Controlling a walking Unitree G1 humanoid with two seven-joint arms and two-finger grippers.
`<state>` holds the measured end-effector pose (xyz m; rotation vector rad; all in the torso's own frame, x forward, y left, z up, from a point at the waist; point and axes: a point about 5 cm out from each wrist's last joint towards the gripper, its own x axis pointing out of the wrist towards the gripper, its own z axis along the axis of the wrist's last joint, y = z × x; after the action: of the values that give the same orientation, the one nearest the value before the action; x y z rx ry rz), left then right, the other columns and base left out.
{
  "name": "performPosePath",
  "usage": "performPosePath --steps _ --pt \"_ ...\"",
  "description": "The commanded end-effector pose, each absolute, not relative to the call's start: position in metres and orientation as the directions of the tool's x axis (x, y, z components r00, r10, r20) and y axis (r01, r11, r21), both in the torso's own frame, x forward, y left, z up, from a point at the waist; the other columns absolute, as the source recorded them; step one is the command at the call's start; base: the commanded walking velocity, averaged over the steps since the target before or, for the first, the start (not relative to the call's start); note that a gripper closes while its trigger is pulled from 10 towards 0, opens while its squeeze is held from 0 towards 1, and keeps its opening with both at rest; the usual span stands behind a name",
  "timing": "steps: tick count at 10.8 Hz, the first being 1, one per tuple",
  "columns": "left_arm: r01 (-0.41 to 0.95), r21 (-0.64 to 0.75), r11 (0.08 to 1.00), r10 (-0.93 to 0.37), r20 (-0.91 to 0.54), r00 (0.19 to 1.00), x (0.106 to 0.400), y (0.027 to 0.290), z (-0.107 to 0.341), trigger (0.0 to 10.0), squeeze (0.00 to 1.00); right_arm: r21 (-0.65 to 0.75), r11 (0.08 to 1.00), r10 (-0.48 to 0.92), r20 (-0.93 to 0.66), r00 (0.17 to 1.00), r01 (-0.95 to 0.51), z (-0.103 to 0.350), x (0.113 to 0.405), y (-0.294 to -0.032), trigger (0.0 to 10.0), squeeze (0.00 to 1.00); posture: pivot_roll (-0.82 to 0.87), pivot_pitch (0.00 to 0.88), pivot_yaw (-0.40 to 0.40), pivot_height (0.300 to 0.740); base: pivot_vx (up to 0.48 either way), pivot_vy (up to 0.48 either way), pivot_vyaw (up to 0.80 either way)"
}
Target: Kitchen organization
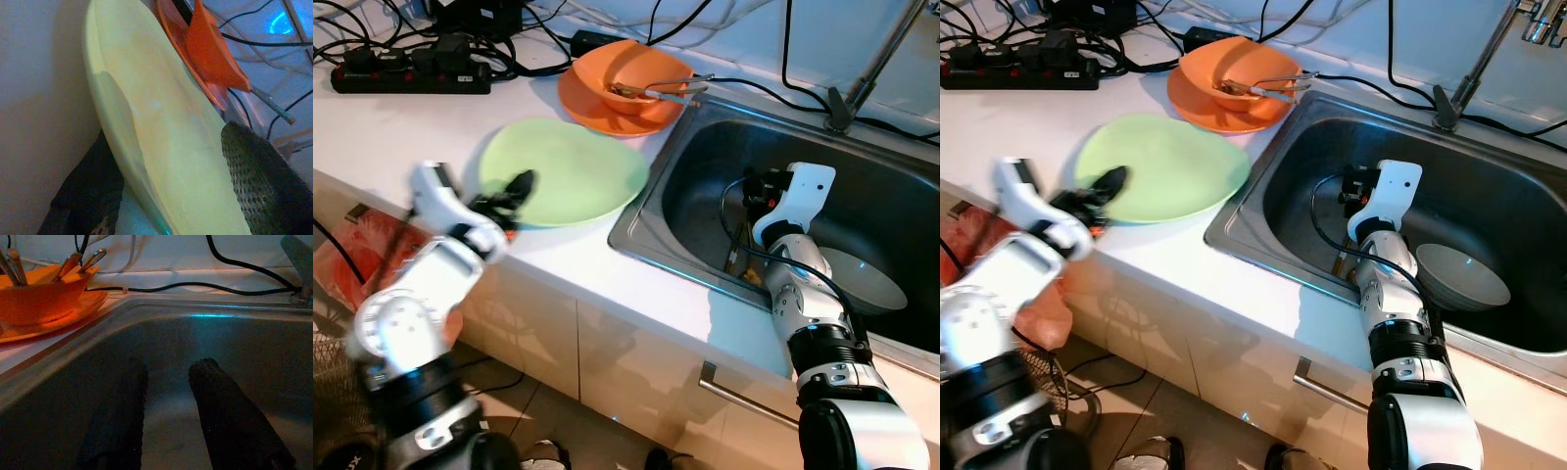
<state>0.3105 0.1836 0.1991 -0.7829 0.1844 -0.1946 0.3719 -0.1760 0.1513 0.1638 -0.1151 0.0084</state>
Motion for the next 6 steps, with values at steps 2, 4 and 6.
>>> performPosePath --steps 2,4,6 --pt "0.095 -0.731 0.676 -0.301 -0.157 0.941 0.316 0.162 0.188 10.0 0.00 0.164 0.987 -0.011 0.095 0.995 -0.005 0.146 0.369 -0.179 10.0 0.00 0.08 0.128 -0.045 0.740 0.000 0.000 0.00" --pt "0.068 -0.733 0.677 -0.276 -0.168 0.946 0.320 0.158 0.185 4.2 0.00 0.163 0.987 -0.015 0.095 0.995 0.000 0.146 0.369 -0.179 10.0 0.00 0.08 0.132 -0.046 0.740 0.000 0.000 0.00" --pt "0.063 -0.729 0.682 -0.266 -0.168 0.949 0.320 0.157 0.185 0.0 0.00 0.164 0.986 -0.016 0.095 0.995 0.000 0.146 0.370 -0.179 10.0 0.00 0.08 0.136 -0.048 0.740 0.000 0.000 0.00"
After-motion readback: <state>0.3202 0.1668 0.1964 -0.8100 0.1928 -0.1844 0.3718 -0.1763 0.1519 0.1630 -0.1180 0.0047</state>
